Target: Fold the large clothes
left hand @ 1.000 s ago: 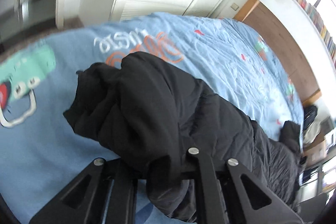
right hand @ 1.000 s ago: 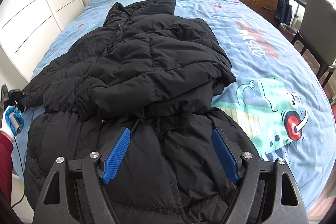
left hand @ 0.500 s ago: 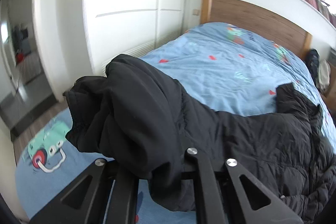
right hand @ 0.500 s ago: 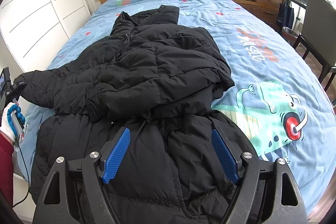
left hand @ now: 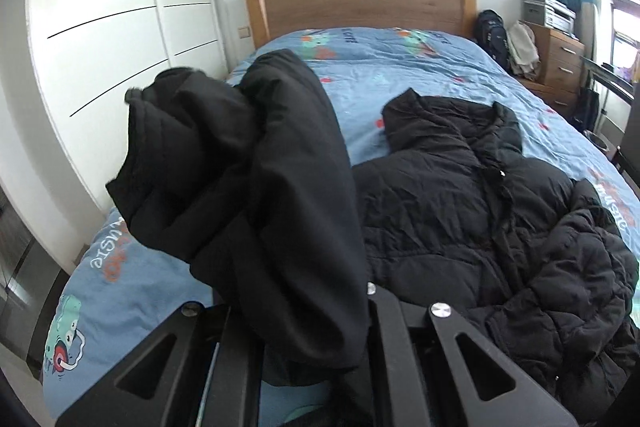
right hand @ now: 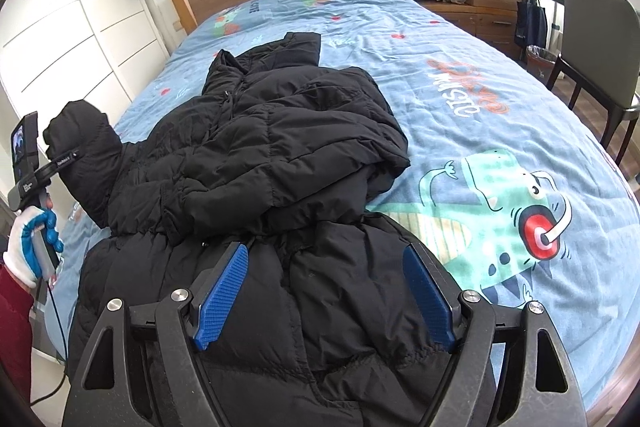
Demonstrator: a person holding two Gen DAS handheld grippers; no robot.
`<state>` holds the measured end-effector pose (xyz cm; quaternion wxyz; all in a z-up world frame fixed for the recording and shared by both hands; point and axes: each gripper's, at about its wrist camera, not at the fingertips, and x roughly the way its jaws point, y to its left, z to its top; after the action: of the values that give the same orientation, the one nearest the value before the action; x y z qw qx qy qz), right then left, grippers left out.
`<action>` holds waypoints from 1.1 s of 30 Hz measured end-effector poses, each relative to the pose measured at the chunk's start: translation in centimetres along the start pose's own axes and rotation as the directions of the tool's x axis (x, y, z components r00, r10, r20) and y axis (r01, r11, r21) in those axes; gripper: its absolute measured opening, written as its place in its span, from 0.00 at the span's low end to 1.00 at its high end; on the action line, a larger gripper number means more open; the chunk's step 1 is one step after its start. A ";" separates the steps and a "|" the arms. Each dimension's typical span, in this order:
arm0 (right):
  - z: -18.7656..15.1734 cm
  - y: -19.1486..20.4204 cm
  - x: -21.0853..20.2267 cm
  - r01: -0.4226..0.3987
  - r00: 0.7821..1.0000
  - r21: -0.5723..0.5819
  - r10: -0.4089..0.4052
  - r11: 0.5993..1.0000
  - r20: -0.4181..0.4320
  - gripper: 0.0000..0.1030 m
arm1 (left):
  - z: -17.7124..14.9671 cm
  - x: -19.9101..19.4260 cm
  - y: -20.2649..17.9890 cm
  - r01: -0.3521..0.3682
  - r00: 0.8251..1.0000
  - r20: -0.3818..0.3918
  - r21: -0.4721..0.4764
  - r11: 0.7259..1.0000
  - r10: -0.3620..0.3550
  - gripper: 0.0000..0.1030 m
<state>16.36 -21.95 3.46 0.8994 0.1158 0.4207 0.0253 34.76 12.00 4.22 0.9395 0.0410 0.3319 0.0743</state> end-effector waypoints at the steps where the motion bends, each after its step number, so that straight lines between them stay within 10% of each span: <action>1: 0.0 -0.3 0.0 -0.003 1.000 0.005 0.003 1.000 0.001 0.77 | -0.2 0.1 -1.2 0.019 1.000 -0.007 0.022 1.000 -0.019 0.08; 15: -0.6 -3.0 0.3 -0.039 0.999 0.065 0.039 0.997 0.001 0.77 | -6.7 0.7 -13.1 0.223 0.966 -0.199 0.320 0.921 -0.165 0.15; 21: -0.7 -3.2 0.4 -0.048 0.999 0.068 0.048 0.997 -0.001 0.77 | -8.2 -1.0 -12.6 0.303 0.945 -0.224 0.323 0.897 -0.239 0.33; 33: 0.3 -0.5 0.5 -0.073 0.997 -0.012 0.073 0.997 -0.002 0.77 | -10.5 -4.6 -9.0 0.396 0.909 -0.270 0.326 0.858 -0.317 0.36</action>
<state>16.90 -22.45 3.10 0.8983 0.1257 0.4166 0.0607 25.58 2.61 -2.23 0.8719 0.1486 0.4374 -0.1624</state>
